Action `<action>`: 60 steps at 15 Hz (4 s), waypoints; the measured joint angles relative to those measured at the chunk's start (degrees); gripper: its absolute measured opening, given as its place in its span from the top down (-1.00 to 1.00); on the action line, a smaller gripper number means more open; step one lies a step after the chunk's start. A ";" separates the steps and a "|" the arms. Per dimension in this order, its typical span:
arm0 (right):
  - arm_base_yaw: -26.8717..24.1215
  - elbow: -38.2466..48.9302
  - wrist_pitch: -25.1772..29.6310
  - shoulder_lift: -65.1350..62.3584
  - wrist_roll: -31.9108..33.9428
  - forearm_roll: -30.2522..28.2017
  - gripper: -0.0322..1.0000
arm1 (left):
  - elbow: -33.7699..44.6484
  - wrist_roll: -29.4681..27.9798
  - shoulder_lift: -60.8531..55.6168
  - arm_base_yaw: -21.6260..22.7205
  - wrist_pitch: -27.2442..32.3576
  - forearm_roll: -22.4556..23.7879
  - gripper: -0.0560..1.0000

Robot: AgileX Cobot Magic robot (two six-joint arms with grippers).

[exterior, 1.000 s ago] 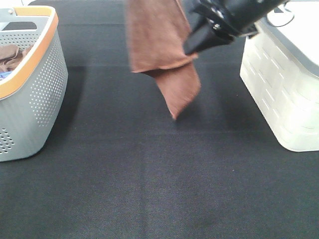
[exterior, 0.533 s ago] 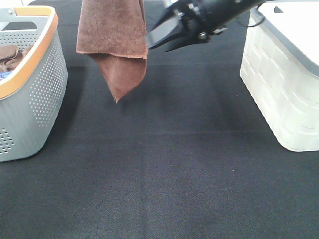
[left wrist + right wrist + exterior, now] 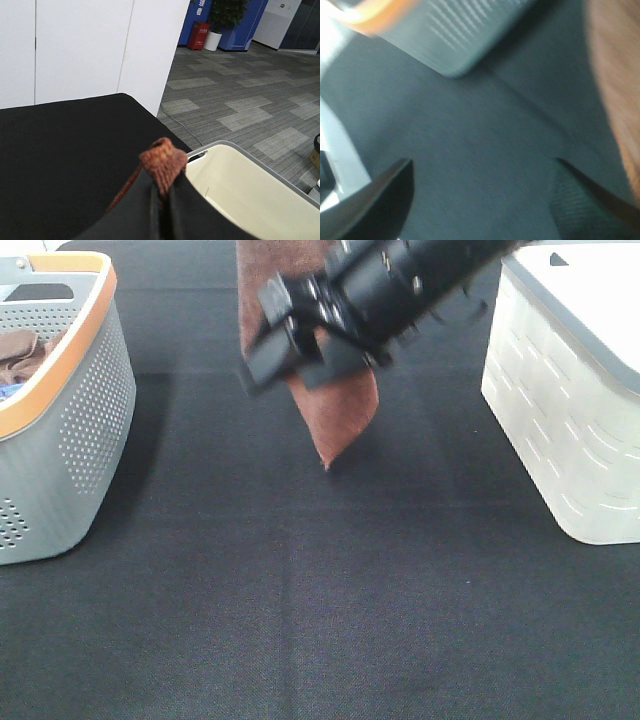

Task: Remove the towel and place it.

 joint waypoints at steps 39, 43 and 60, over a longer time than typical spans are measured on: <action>-5.90 4.53 -12.32 0.17 -6.30 12.61 0.32 | 0.00 0.86 0.29 0.00 0.00 -1.26 0.89; -5.90 4.53 -10.37 0.17 -6.82 13.24 0.94 | 0.00 0.86 0.29 0.00 0.00 -1.26 0.89; -5.90 0.57 -2.41 -12.43 15.58 -20.74 0.94 | 0.00 -4.70 5.67 0.00 3.04 21.26 0.89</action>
